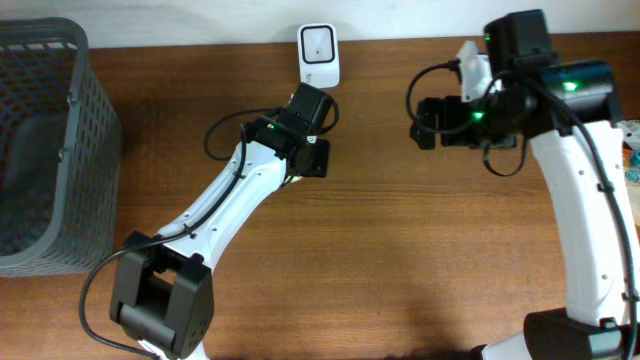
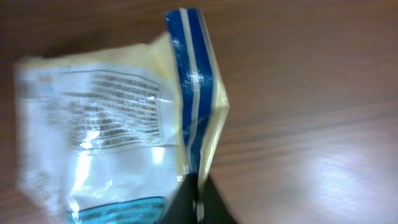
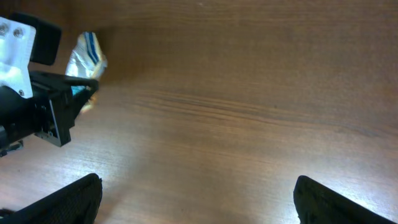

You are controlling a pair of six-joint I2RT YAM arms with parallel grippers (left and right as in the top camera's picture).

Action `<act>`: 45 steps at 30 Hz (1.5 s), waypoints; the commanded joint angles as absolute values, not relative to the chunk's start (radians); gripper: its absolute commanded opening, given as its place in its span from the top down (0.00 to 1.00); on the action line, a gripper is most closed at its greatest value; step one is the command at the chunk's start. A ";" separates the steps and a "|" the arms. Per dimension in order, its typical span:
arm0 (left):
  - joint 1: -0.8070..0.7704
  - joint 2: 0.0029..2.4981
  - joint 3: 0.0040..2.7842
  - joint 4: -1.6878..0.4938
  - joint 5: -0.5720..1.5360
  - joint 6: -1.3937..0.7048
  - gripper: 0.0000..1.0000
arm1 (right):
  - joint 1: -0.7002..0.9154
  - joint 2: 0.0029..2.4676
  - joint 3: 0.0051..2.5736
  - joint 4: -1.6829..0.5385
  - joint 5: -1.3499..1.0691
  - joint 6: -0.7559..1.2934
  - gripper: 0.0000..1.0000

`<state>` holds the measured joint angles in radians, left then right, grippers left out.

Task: Scan the item barcode

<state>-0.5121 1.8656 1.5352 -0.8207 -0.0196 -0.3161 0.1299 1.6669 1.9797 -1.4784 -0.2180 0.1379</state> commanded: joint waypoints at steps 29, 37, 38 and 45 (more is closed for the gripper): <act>-0.100 1.835 1.762 -1.165 -0.184 -0.329 0.32 | 0.349 2.091 1.967 -1.123 -0.472 0.428 0.96; -0.035 1.835 1.762 -1.203 -0.214 -0.329 0.26 | 0.425 2.344 1.967 -0.976 -0.611 0.463 0.96; -0.030 1.835 1.762 -1.209 -0.214 -0.329 0.23 | 0.427 2.364 1.967 -0.967 -0.614 0.466 0.96; -0.030 1.835 1.762 -1.210 -0.198 -0.329 0.14 | 0.426 2.456 1.964 -0.991 -0.561 0.475 0.96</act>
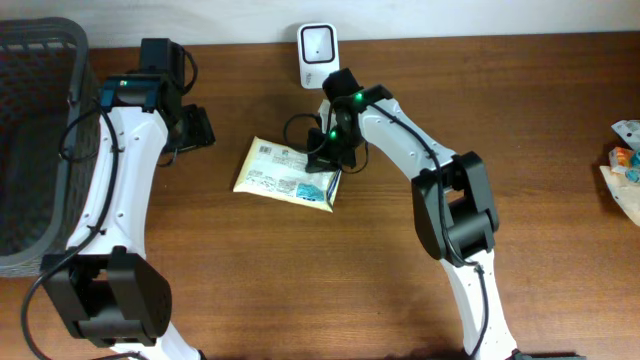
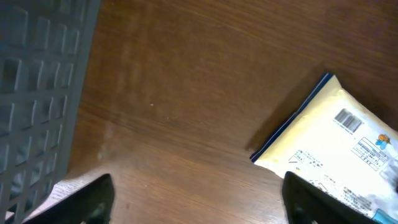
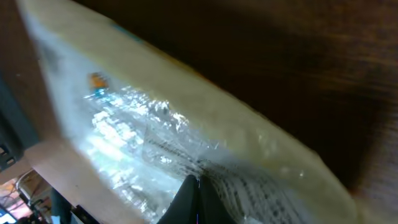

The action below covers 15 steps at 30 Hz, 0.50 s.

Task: Scan the item barcode

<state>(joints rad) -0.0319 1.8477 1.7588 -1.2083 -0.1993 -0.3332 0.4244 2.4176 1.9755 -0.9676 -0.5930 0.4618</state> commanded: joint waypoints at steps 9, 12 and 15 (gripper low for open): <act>-0.038 1.836 1.696 -1.181 0.038 -0.320 0.52 | 0.363 2.456 2.011 -1.158 -0.354 0.387 0.96; -0.070 1.836 1.624 -1.095 0.111 -0.303 0.64 | 0.330 2.456 2.064 -1.190 -0.353 0.347 0.96; -0.104 1.839 1.555 -0.979 0.223 -0.232 0.79 | 0.305 2.456 2.118 -1.233 -0.358 0.348 0.96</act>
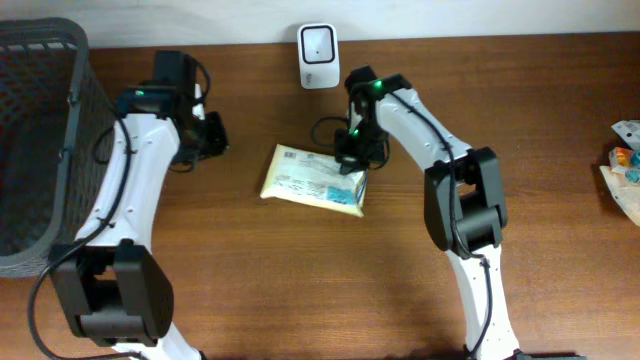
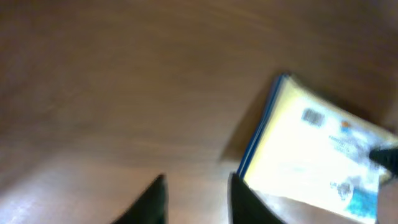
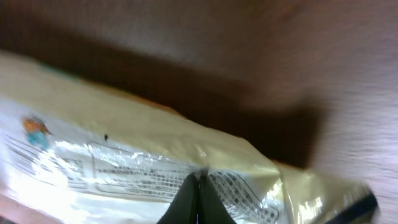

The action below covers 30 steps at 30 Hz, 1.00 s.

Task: Scan the item barcode

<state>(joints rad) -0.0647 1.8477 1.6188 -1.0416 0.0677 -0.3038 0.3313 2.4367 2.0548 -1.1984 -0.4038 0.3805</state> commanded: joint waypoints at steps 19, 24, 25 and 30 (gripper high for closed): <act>-0.260 1.953 1.409 -0.744 0.371 -0.321 1.00 | 0.355 2.455 2.347 -1.577 -0.358 0.233 0.92; -0.260 2.048 1.409 -0.744 0.407 -0.321 1.00 | 0.385 2.455 2.259 -1.522 -0.325 0.273 0.96; -0.260 2.056 1.409 -0.744 0.408 -0.321 1.00 | 0.384 2.455 2.229 -1.497 -0.329 0.279 0.96; -0.258 2.075 1.409 -0.745 0.384 -0.322 1.00 | 0.379 2.455 2.072 -1.401 -0.321 0.296 0.96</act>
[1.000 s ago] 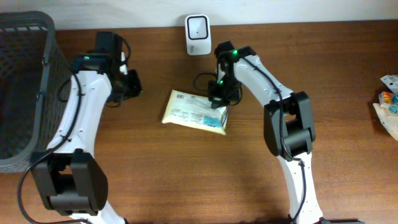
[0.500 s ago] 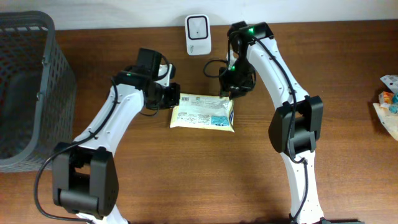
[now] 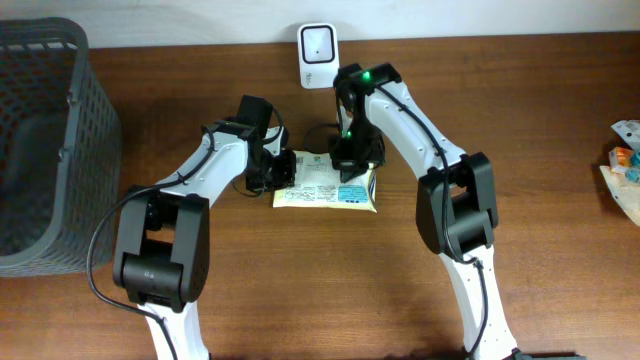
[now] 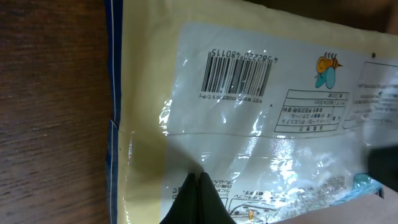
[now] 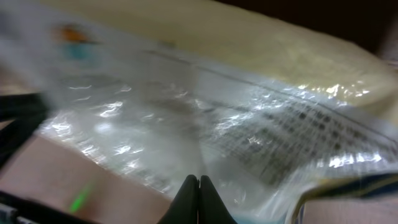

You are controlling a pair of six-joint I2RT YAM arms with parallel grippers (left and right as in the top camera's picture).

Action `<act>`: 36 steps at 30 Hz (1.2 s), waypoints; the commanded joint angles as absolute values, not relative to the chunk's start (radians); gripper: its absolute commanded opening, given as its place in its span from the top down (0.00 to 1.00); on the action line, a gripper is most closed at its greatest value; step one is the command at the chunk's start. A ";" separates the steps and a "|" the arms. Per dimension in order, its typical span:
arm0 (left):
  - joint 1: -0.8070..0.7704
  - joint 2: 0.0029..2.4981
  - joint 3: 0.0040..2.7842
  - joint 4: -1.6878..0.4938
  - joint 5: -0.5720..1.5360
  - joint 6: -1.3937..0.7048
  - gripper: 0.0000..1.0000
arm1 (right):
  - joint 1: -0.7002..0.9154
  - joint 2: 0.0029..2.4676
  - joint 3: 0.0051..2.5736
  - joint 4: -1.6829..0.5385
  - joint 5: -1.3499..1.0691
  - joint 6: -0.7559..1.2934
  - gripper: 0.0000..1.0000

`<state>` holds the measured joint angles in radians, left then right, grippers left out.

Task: Scan the item barcode

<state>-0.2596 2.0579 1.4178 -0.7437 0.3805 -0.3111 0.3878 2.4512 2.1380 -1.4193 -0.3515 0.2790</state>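
Note:
The item is a flat yellow and clear packet (image 3: 325, 187) with a blue edge, lying on the wooden table just below the white scanner (image 3: 318, 43). Its printed side faces up, and the barcode (image 4: 239, 76) shows in the left wrist view. My left gripper (image 3: 272, 170) is at the packet's left end, its fingers (image 4: 199, 186) shut on the film. My right gripper (image 3: 352, 158) is at the packet's upper right, also shut on the packet (image 5: 217, 93), fingertips (image 5: 199, 190) pressed together.
A grey mesh basket (image 3: 100, 110) stands at the far left edge. Some loose packaged goods (image 3: 625, 170) lie at the far right edge. The scanner stands against the back wall.
My left gripper was open, left of the packet and apart from it; it is now shut on the packet's left end. The packet, still in my right gripper, sits slightly further right.
First my left gripper held the packet below the scanner while my right stood open at the right. Then the packet lay on the table with my right gripper shut on it and my left open near the basket. Now both grippers hold it.

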 commanded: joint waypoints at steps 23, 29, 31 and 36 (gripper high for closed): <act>-0.269 1.919 1.462 -0.817 0.292 -0.427 1.00 | 0.286 2.447 2.246 -1.449 -0.244 0.311 0.96; -0.288 1.920 1.457 -0.720 0.318 -0.479 1.00 | 0.290 2.447 2.318 -1.460 -0.347 0.291 0.96; -0.299 1.931 1.457 -0.678 0.318 -0.470 1.00 | 0.298 2.448 2.263 -1.432 -0.360 0.265 0.96; -0.344 2.006 1.457 -0.617 0.329 -0.471 1.00 | 0.313 2.448 2.136 -1.315 -0.463 0.266 0.96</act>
<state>-0.3115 1.9430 1.4525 -0.6434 0.3077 -0.4618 0.2958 2.4489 2.2009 -1.3540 -0.3794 0.2817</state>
